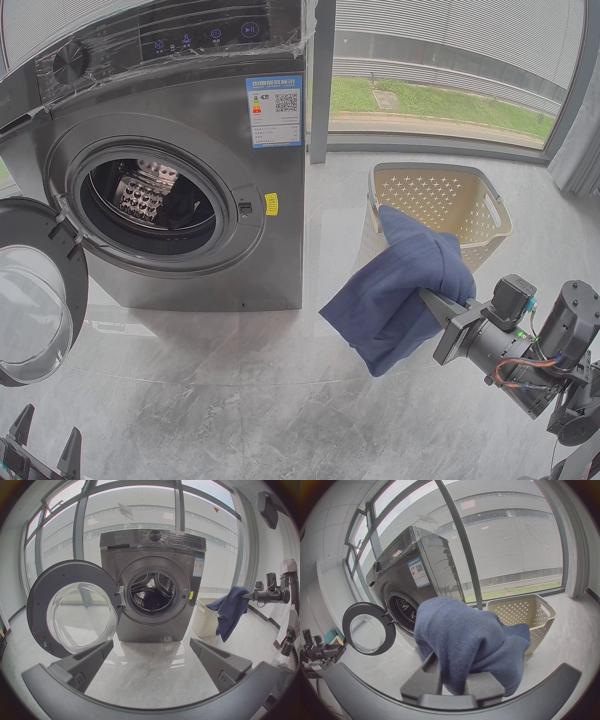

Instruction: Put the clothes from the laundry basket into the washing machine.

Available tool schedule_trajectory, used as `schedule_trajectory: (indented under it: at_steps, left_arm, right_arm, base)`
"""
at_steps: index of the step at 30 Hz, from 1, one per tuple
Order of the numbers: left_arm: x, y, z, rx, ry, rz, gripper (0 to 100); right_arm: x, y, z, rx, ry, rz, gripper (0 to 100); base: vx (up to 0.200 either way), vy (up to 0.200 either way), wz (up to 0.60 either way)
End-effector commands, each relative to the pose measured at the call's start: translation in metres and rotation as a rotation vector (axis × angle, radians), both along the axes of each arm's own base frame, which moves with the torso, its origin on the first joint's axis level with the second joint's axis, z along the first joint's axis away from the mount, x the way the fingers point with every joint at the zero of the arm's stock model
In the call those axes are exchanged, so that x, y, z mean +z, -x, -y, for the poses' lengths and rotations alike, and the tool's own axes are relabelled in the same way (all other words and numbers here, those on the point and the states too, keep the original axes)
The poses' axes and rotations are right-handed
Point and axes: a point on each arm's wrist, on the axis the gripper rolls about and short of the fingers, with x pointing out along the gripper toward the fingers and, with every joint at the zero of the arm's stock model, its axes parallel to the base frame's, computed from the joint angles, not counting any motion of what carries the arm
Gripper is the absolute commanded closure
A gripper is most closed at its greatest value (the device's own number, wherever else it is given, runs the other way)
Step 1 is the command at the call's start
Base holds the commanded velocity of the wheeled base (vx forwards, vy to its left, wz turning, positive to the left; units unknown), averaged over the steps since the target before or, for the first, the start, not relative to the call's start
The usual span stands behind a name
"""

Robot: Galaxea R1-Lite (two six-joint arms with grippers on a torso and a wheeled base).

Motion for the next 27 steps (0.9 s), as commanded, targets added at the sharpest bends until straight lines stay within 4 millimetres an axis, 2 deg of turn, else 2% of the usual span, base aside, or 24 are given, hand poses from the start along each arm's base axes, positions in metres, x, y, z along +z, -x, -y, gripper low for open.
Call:
schedule_trajectory:
  at_steps: [1, 14, 23, 27]
  left_arm:
    - [-0.0042, -0.0005, 0.0000, 0.000, 0.000, -0.007, 0]
    - [-0.0042, -0.0005, 0.0000, 0.000, 0.000, -0.007, 0]
    - [-0.0042, -0.0005, 0.0000, 0.000, 0.000, -0.007, 0]
    - [-0.0042, -0.0005, 0.0000, 0.000, 0.000, -0.007, 0]
  right_arm:
    - [-0.0001, 0.0000, -0.0005, 0.002, 0.000, 0.000, 100]
    - [0.0008, 0.0023, -0.0032, 0.017, -0.004, 0.004, 100]
    - [0.0014, 0.0014, -0.0032, 0.014, -0.013, 0.013, 100]
    - [0.0017, 0.0000, -0.0021, 0.007, -0.014, 0.014, 100]
  base:
    - [0.000, 0.200, 0.00]
    - [0.000, 0.200, 0.00]
    - [0.000, 0.000, 0.00]
    - [-0.200, 0.000, 0.00]
